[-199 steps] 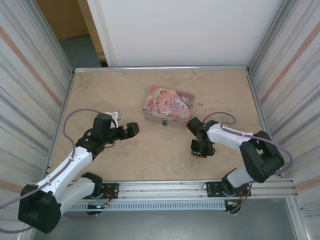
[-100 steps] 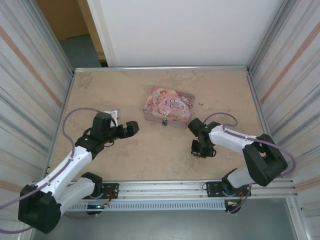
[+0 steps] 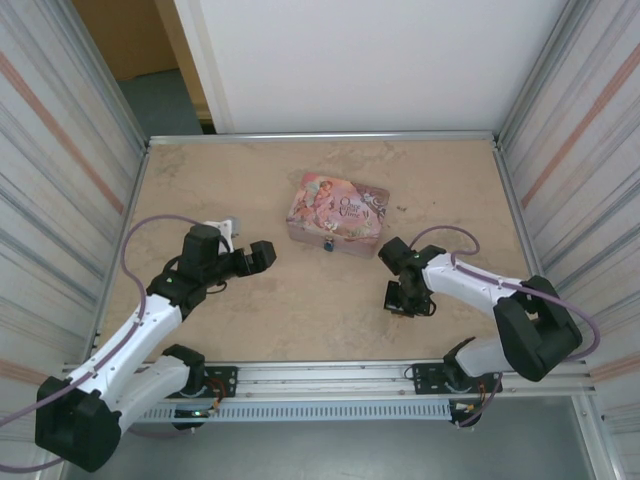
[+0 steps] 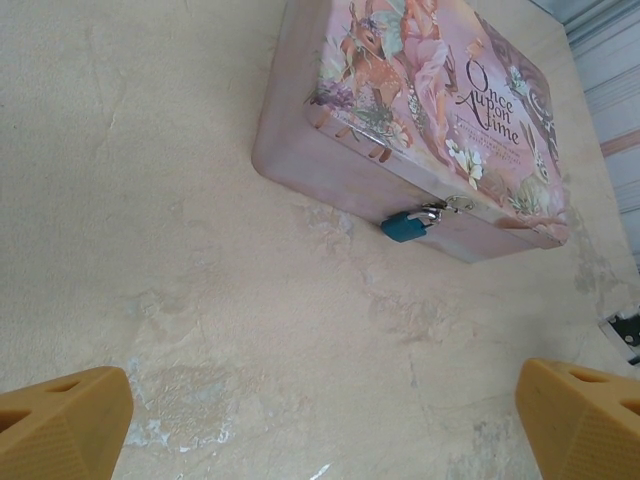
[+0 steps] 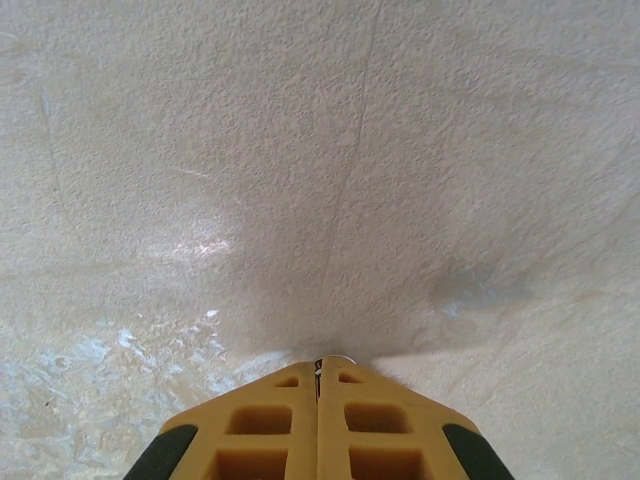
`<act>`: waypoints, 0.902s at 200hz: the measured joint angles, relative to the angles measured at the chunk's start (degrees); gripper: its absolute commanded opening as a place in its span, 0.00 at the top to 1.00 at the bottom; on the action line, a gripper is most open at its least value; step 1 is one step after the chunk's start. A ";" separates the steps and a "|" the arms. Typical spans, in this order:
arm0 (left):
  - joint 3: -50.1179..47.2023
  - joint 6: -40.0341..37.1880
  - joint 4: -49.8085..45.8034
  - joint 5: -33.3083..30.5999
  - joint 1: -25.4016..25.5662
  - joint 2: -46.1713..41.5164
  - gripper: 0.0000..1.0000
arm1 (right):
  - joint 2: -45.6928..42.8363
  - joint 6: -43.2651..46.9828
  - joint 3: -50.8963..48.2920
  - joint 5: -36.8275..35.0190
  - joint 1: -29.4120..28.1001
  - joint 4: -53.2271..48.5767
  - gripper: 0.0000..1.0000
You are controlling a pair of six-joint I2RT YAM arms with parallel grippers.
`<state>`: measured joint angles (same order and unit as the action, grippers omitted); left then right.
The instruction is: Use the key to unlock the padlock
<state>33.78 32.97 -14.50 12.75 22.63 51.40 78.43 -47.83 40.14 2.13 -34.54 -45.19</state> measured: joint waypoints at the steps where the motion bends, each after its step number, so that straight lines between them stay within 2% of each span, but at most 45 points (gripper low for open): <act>1: 0.02 0.02 -0.02 0.00 0.00 0.00 0.01 | -0.09 0.07 0.02 0.00 0.00 0.00 1.00; 66: 0.09 5.14 -0.17 1.33 -0.02 -0.02 0.01 | -5.03 4.48 3.21 -0.33 0.00 -0.04 1.00; 125: -0.04 19.17 5.33 7.08 -0.07 0.15 0.01 | -12.02 10.58 7.65 5.70 0.00 7.65 1.00; 156: -0.48 26.62 10.12 10.54 -0.07 0.59 0.08 | -16.11 14.91 7.87 10.32 -0.74 14.69 1.00; 180: 0.96 27.71 9.25 13.40 -0.07 2.23 0.14 | -17.07 22.80 9.97 11.76 -2.89 16.22 1.00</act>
<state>34.74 60.69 -5.26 26.15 22.57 53.63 61.36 -25.04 50.11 13.89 -37.43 -28.97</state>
